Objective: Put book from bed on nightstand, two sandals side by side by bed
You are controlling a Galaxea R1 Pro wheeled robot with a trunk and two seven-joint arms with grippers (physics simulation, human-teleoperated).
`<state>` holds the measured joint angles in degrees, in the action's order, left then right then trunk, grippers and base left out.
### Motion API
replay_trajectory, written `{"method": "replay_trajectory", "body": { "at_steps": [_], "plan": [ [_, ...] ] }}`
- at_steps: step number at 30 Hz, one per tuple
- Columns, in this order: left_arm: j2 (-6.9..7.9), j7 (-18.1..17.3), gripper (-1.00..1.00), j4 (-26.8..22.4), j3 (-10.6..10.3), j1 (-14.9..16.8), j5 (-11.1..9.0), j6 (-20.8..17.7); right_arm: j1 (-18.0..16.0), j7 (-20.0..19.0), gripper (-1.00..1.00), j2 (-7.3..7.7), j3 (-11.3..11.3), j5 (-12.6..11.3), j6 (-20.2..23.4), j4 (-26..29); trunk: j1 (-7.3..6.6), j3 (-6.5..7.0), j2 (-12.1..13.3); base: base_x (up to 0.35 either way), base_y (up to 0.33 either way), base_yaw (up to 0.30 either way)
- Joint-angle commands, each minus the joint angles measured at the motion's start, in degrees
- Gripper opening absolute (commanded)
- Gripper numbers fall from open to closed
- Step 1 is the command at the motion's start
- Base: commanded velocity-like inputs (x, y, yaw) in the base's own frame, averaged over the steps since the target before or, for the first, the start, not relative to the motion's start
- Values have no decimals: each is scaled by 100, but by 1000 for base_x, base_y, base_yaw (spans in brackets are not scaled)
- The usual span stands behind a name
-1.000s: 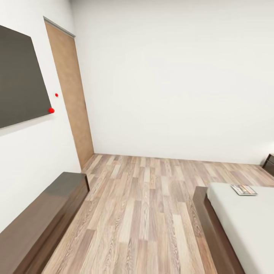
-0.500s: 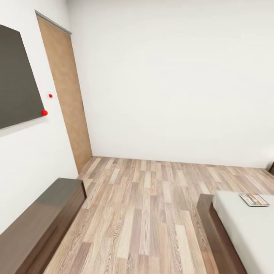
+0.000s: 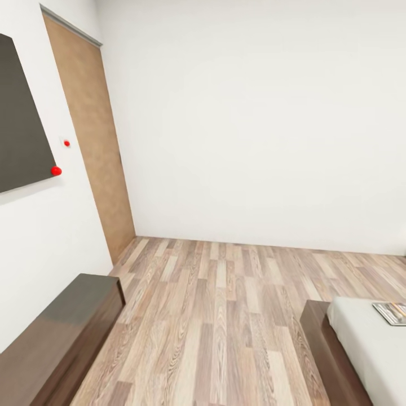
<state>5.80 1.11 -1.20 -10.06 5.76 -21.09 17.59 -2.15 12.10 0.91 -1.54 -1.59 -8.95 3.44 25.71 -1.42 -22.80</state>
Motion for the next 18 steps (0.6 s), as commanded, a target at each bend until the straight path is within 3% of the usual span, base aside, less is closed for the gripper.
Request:
{"method": "replay_trajectory", "body": {
  "at_steps": [1,18],
  "plan": [
    [0,12,100,2,-49,4,-35,14,-5,3,100,1,-13,-17,-27,-4,7,-13,-12,338,86,0],
    [0,12,100,1,-49,4,-35,14,-5,3,100,-2,-13,-17,-27,-6,7,-13,-12,339,101,0]
  ]
}}
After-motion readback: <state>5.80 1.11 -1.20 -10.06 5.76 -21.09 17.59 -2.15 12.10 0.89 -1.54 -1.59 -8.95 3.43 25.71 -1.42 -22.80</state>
